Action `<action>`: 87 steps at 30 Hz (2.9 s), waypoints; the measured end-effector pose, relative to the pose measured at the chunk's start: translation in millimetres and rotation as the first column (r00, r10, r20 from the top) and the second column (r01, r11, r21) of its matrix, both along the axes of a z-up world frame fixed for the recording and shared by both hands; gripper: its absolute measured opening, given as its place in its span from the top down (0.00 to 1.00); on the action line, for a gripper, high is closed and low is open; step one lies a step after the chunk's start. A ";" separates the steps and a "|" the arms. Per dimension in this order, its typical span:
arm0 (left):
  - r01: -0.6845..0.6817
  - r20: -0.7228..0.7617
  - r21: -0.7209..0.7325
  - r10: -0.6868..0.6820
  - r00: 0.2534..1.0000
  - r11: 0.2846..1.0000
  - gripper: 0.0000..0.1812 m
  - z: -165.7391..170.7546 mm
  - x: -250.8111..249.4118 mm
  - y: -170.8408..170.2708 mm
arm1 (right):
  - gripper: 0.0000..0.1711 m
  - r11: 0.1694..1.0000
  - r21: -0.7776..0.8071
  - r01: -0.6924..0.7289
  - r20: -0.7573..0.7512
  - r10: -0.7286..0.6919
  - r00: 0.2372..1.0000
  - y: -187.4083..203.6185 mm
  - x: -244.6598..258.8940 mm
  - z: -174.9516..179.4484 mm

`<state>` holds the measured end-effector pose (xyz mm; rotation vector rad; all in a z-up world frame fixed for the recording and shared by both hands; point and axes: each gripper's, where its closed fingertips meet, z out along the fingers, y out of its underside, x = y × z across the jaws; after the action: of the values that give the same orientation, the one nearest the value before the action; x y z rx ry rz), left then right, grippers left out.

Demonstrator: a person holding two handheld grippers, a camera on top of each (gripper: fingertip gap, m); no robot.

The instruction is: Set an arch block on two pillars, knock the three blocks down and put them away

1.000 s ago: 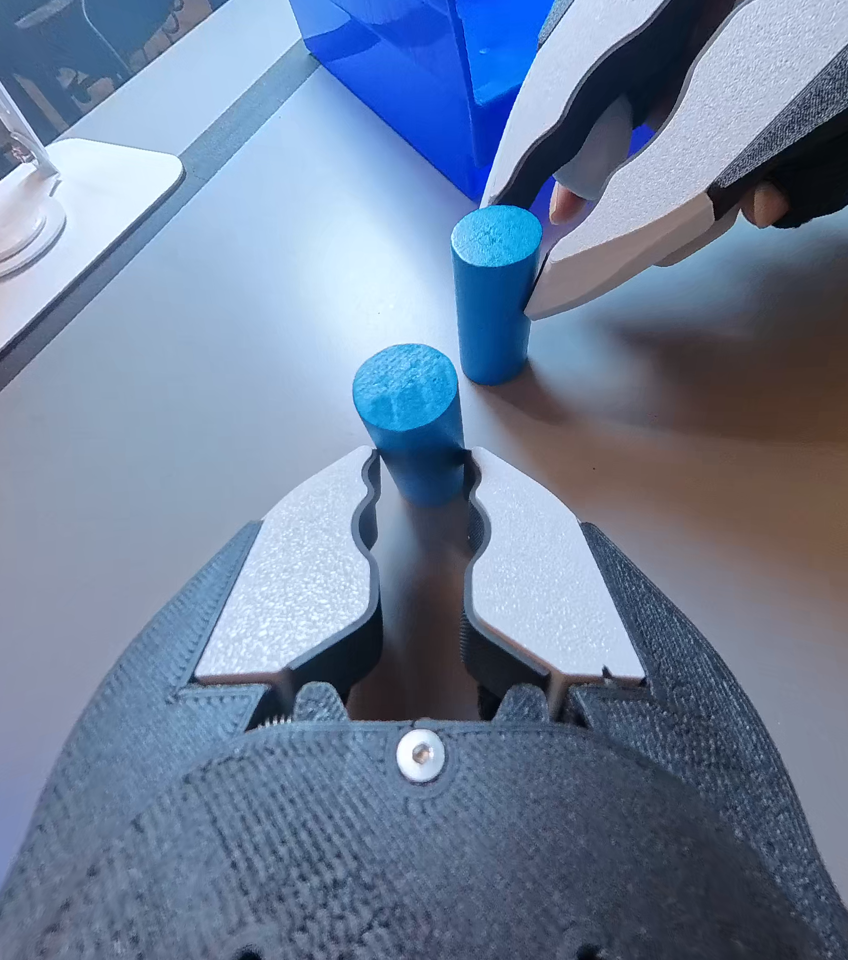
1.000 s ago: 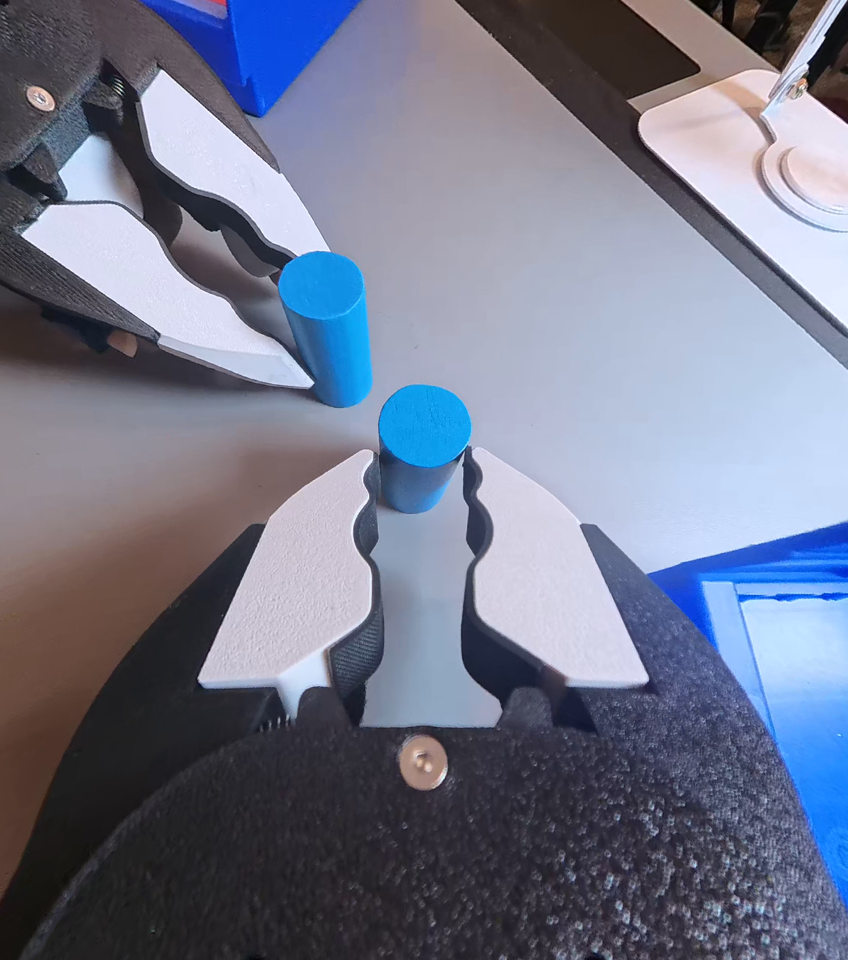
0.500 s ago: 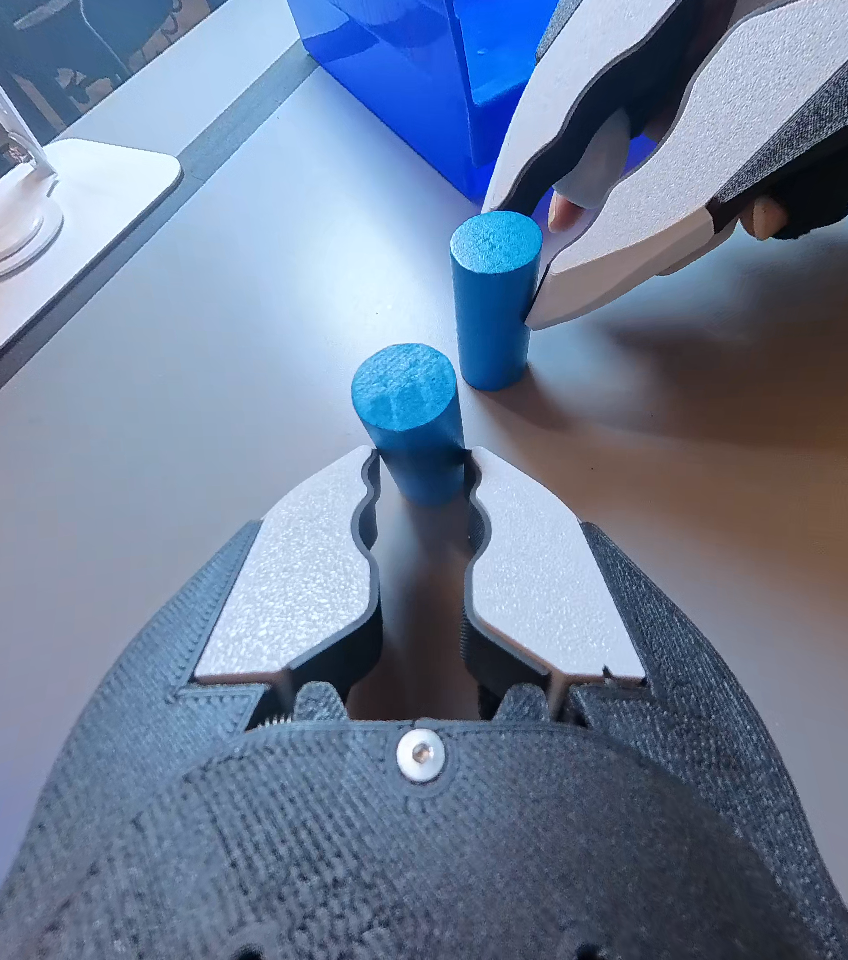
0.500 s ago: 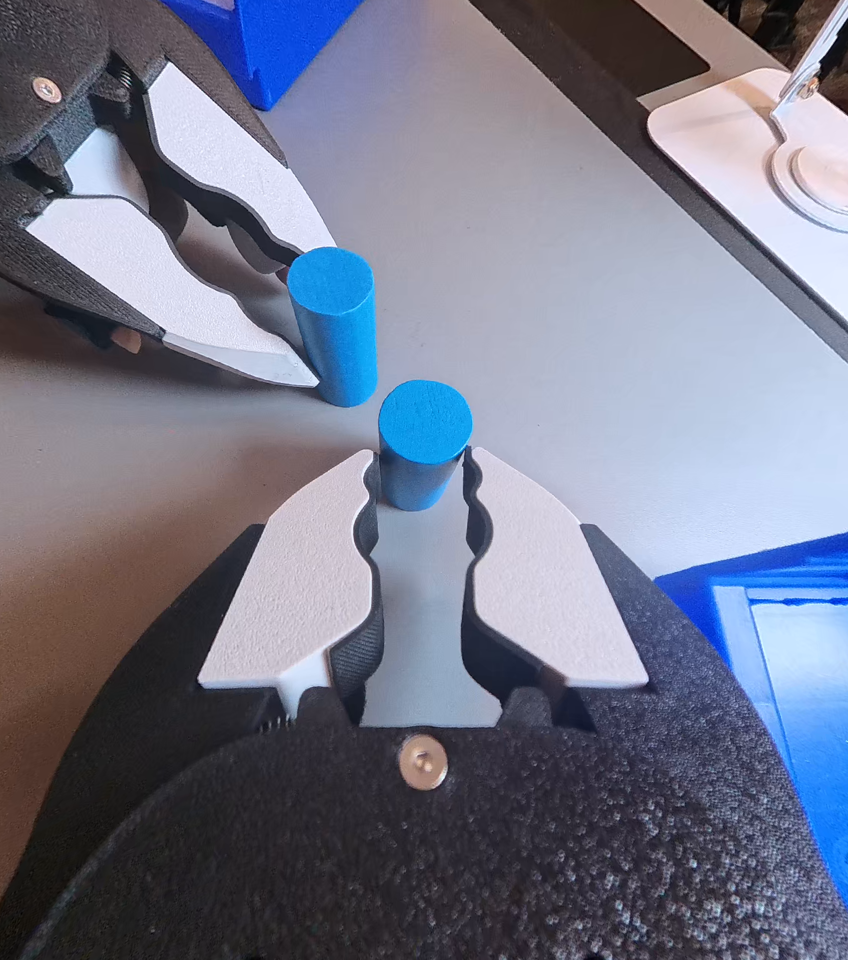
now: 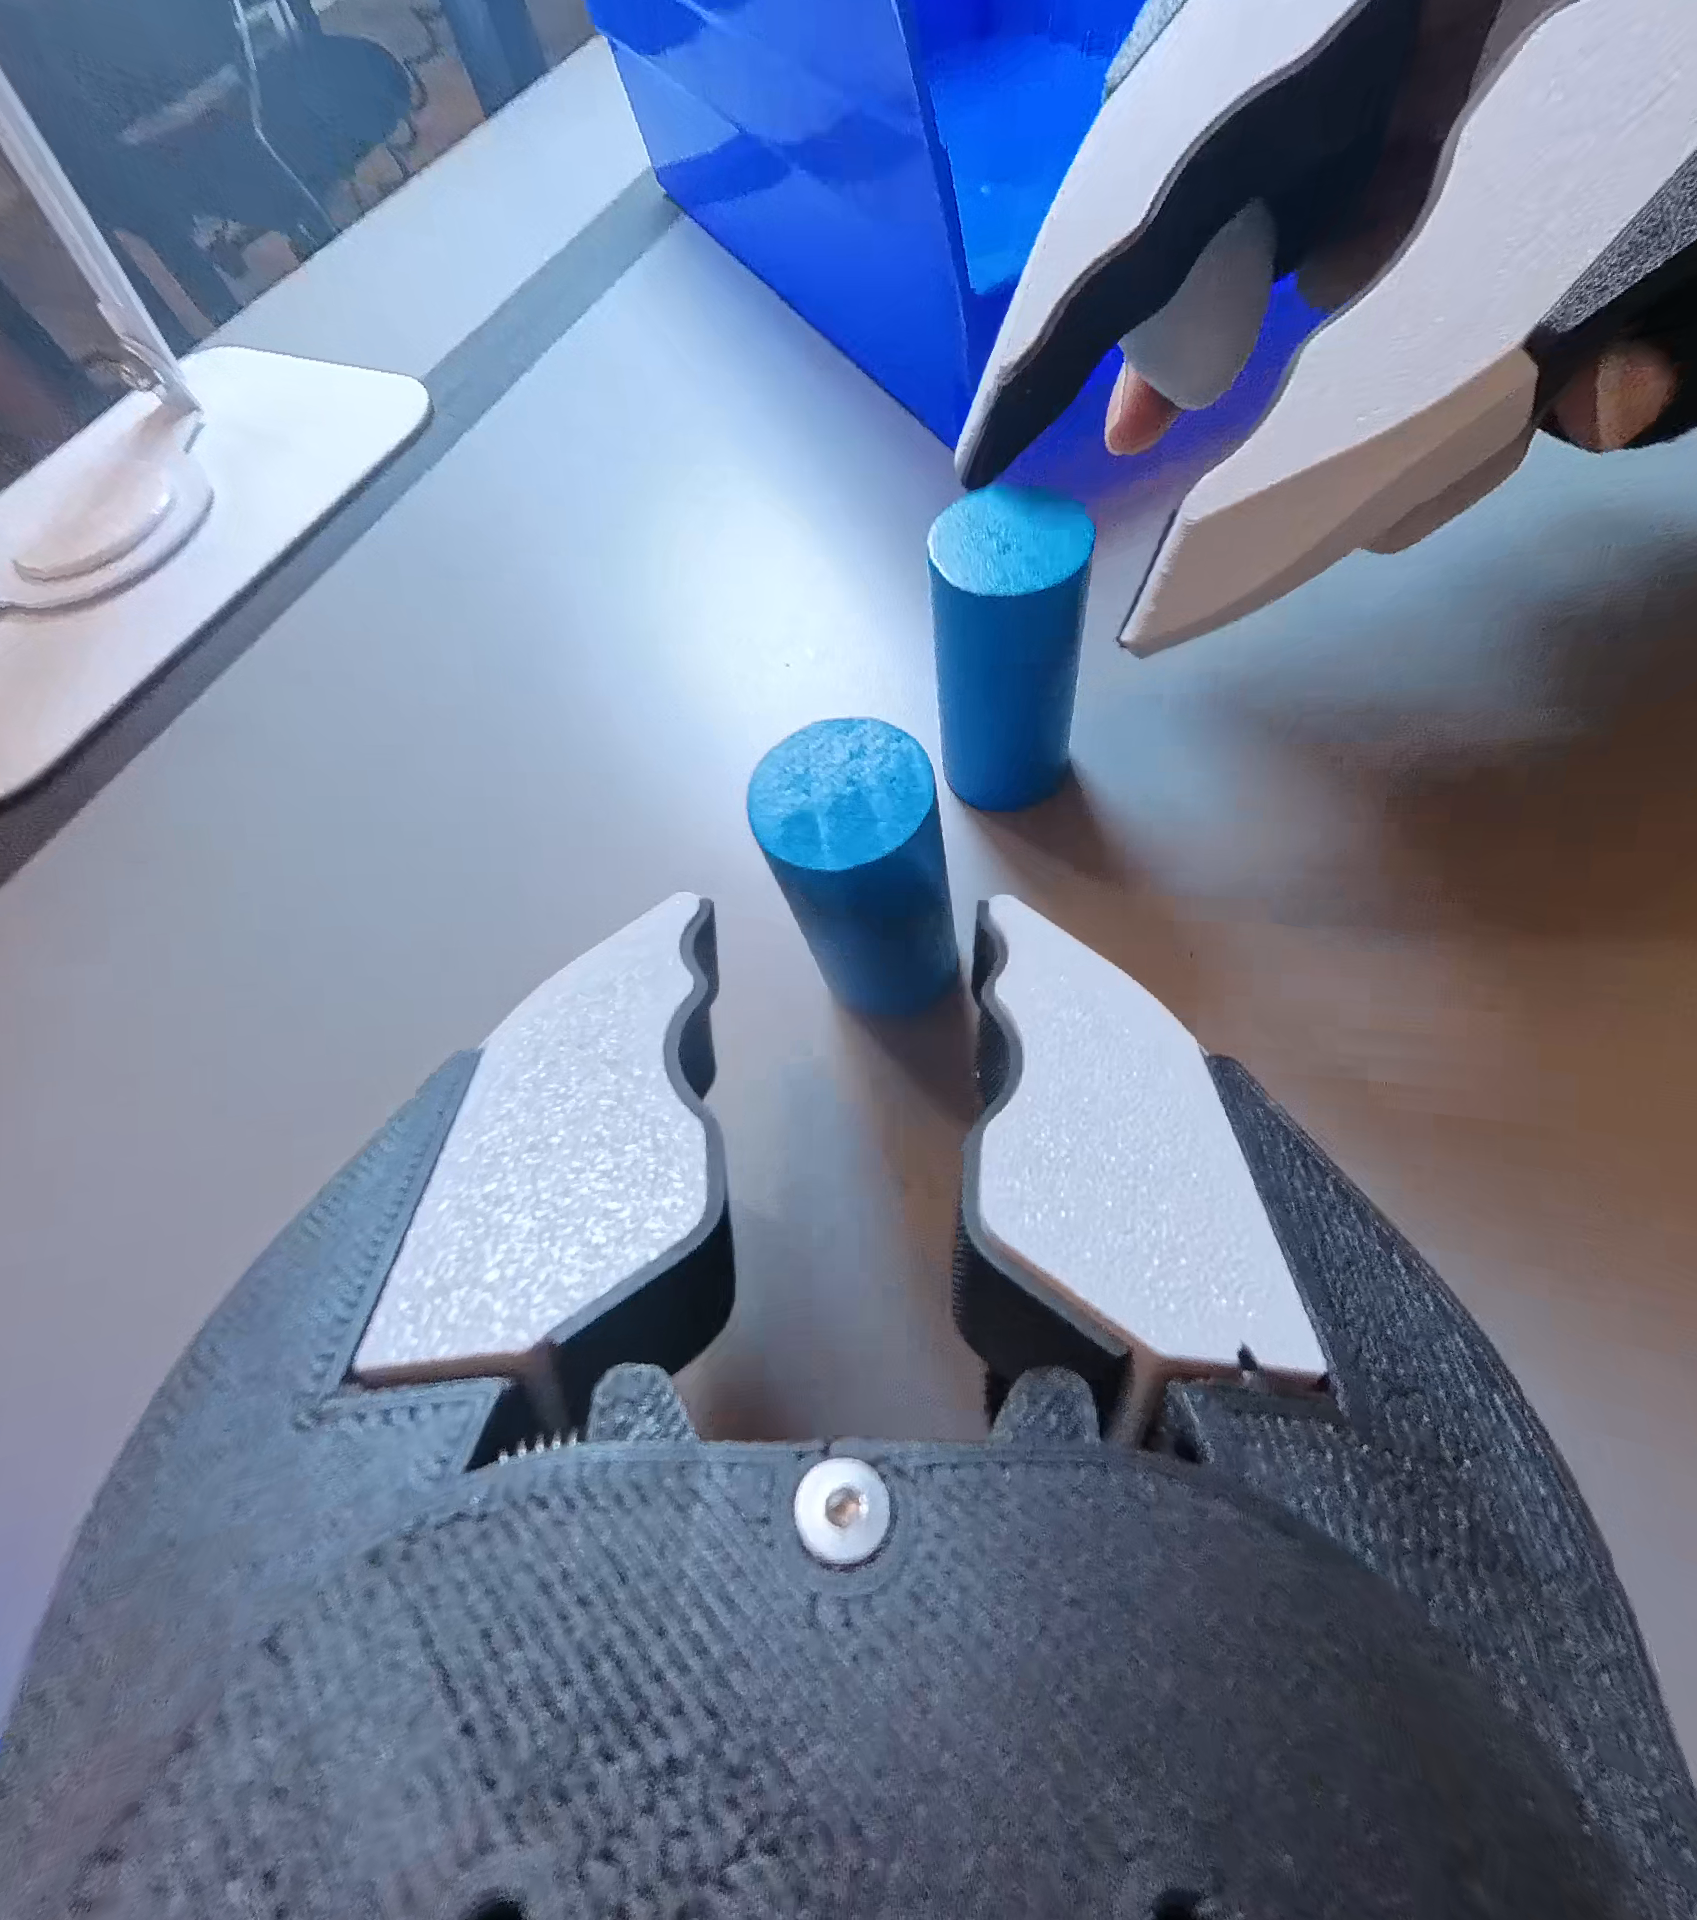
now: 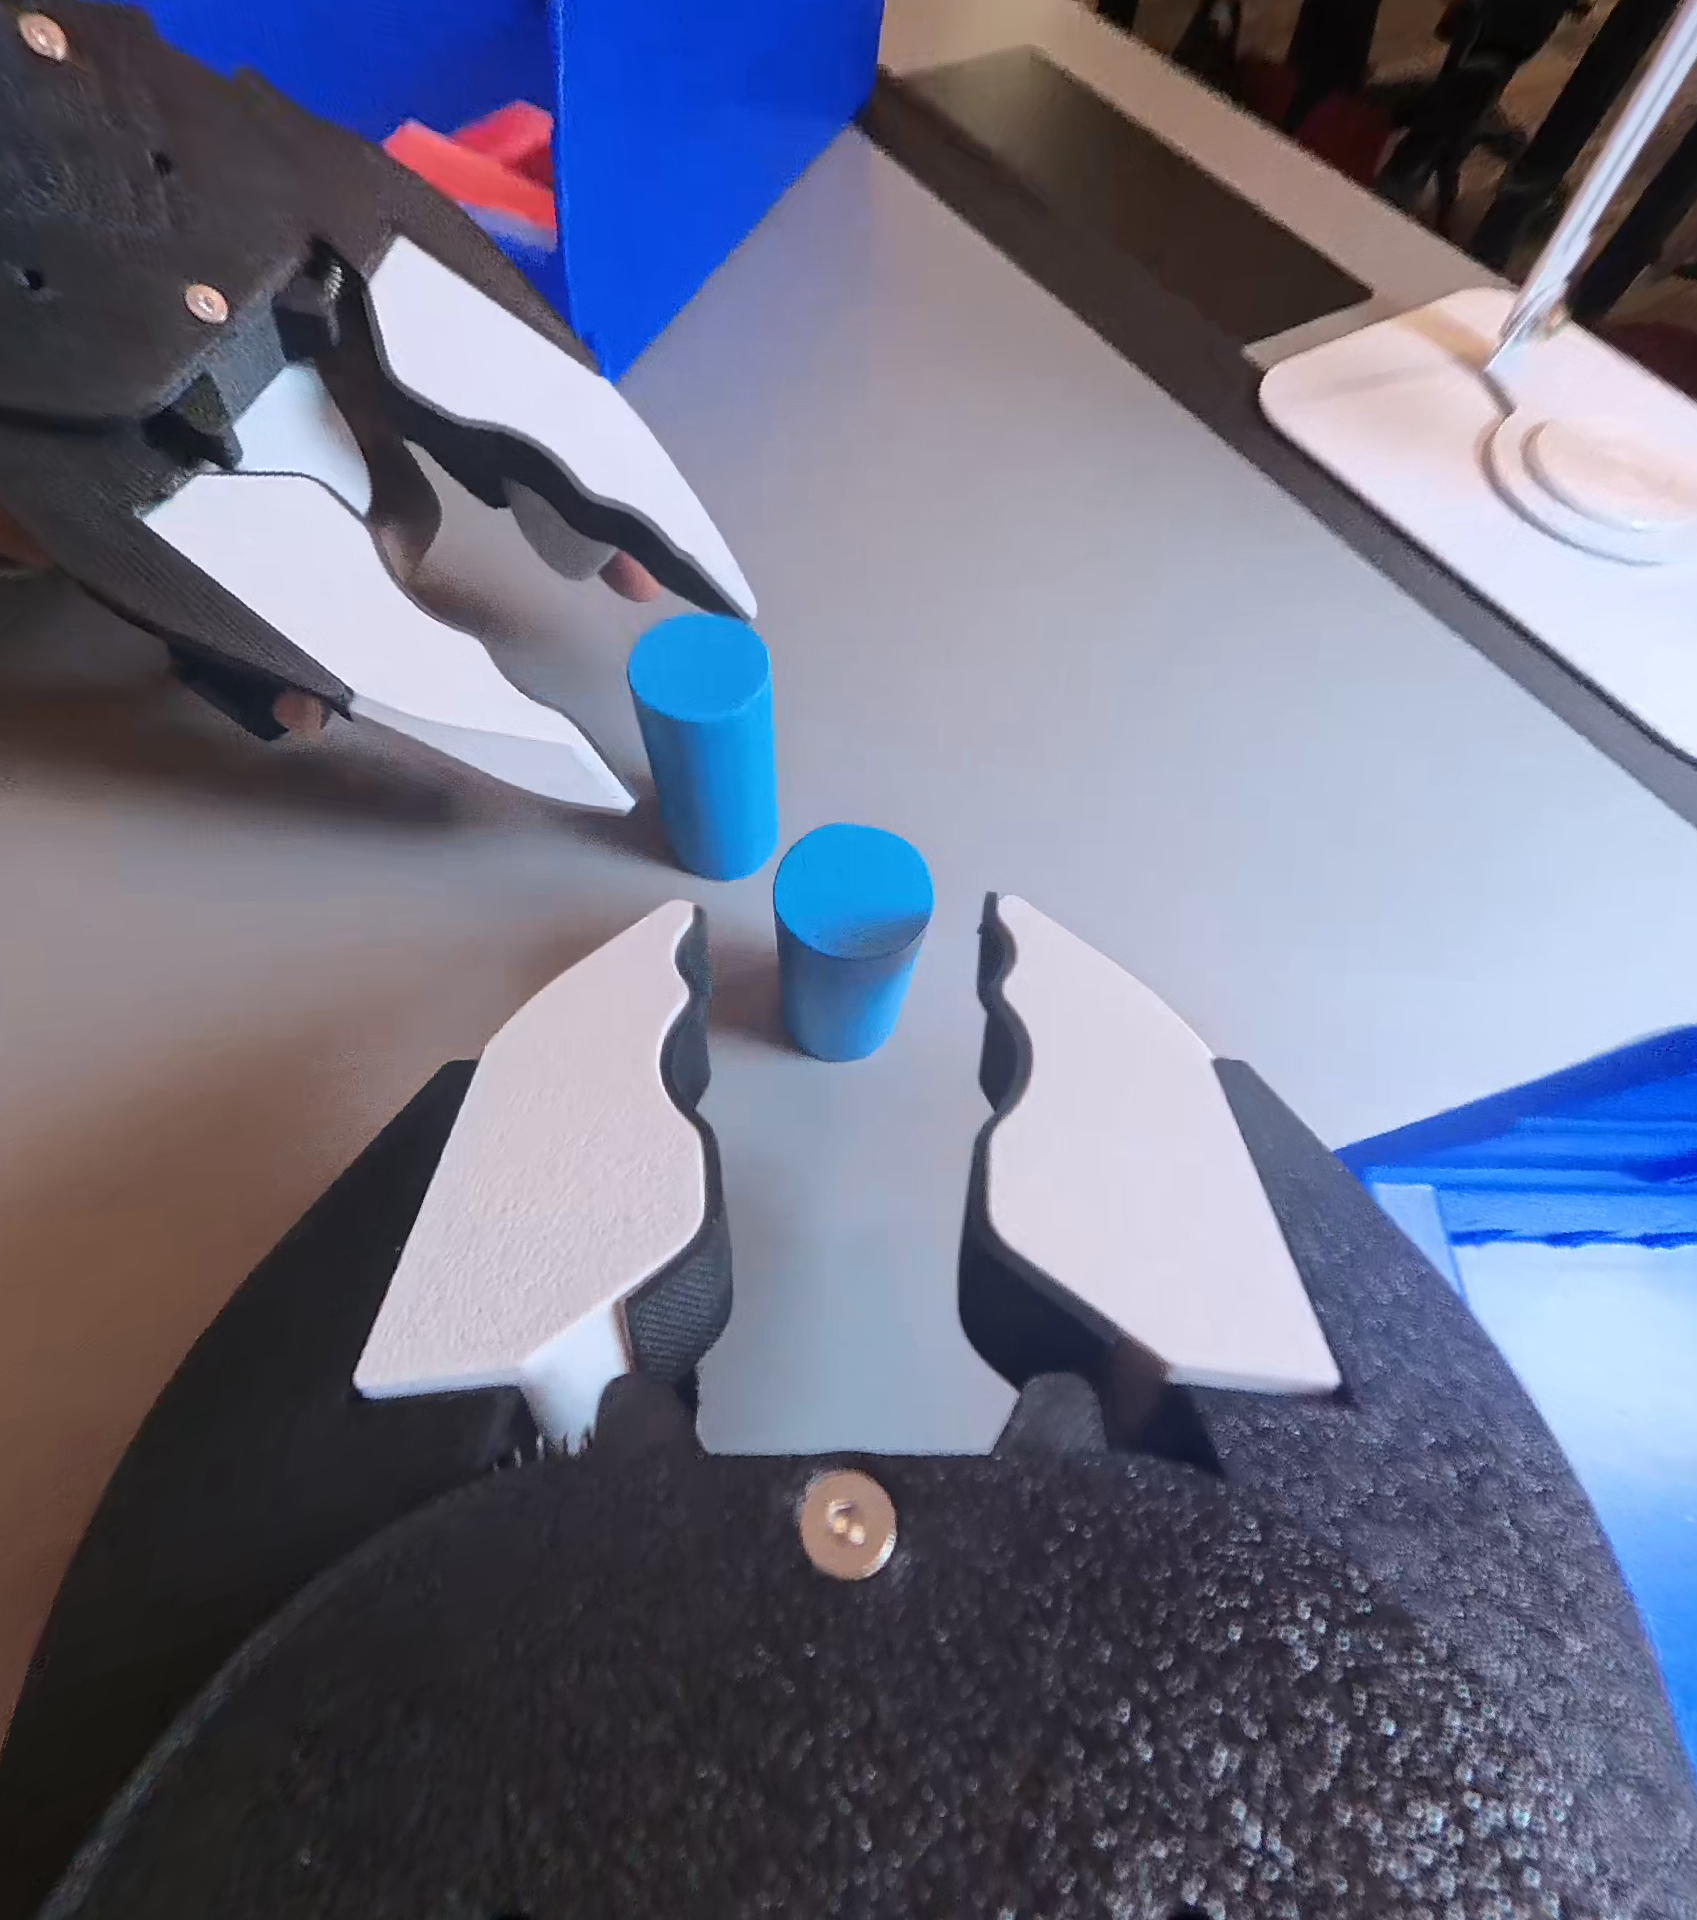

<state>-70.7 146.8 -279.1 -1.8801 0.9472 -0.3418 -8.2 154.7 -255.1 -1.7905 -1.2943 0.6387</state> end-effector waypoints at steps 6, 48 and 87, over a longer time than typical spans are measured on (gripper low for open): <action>-0.105 0.098 0.174 0.089 0.991 0.979 0.72 61.3 -38.0 0.3 | 0.66 0.994 0.100 0.051 -0.151 -0.035 0.988 5.5 9.4 43.5; -0.636 -0.434 -0.133 0.532 0.727 0.760 0.76 10.5 -297.8 78.1 | 0.69 0.998 0.054 0.033 -0.202 -0.021 0.979 1.6 20.3 49.4; -0.238 -0.355 -0.477 0.062 0.933 0.846 0.83 -2.0 -233.5 0.2 | 0.71 0.999 0.037 -0.002 -0.101 0.006 0.995 -1.7 15.7 22.9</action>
<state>-304.1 147.0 -281.1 -2.5528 0.9775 -0.1966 7.6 153.1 -232.2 -1.7042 -1.2344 0.6946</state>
